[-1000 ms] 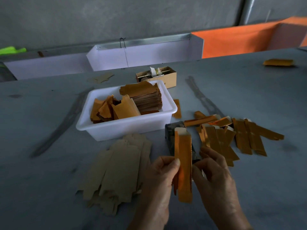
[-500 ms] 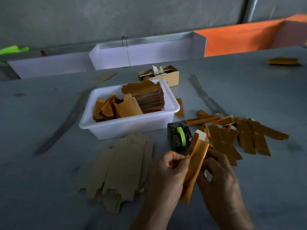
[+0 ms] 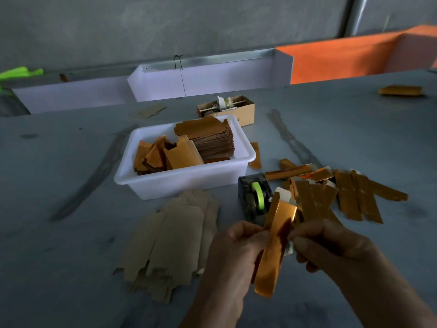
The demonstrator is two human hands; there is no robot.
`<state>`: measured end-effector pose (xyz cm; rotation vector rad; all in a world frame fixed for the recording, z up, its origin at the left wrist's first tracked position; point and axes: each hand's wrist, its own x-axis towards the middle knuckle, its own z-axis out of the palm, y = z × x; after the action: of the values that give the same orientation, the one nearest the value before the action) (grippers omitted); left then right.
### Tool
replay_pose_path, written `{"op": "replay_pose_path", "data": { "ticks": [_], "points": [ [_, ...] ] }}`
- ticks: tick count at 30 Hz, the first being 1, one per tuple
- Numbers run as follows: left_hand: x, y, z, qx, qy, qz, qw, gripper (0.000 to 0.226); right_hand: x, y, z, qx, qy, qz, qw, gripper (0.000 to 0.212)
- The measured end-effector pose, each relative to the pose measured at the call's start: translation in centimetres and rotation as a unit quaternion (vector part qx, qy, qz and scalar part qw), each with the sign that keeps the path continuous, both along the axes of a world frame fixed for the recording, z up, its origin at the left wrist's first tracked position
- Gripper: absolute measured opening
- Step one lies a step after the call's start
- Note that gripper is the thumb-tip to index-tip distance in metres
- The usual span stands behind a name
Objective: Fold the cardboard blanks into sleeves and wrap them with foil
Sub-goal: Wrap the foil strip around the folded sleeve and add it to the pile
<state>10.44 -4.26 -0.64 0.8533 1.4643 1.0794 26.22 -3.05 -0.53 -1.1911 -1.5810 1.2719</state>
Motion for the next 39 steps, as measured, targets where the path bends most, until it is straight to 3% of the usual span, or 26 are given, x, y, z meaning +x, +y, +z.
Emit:
{"op": "replay_pose_path", "data": {
  "ticks": [13, 27, 33, 39],
  "points": [
    [0.2, -0.6, 1.1, 0.004, -0.035, -0.011, 0.999, 0.006, -0.7, 0.2, 0.8, 0.049, -0.1, 0.025, 0.993, 0.037],
    [0.0, -1.3, 2.0, -0.004, -0.077, -0.052, 0.996, 0.008, -1.3, 0.3, 0.7, 0.032, -0.127, -0.042, 0.99, 0.024],
    [0.4, -1.6, 1.4, 0.022, -0.023, -0.024, 0.999, 0.01, -1.7, -0.1, 0.8, 0.069, -0.156, -0.059, 0.984, 0.025],
    [1.1, -1.9, 0.4, 0.075, 0.088, 0.02, 0.993, 0.013, -2.3, -0.3, 0.9, 0.091, -0.221, -0.076, 0.968, 0.027]
  ]
}}
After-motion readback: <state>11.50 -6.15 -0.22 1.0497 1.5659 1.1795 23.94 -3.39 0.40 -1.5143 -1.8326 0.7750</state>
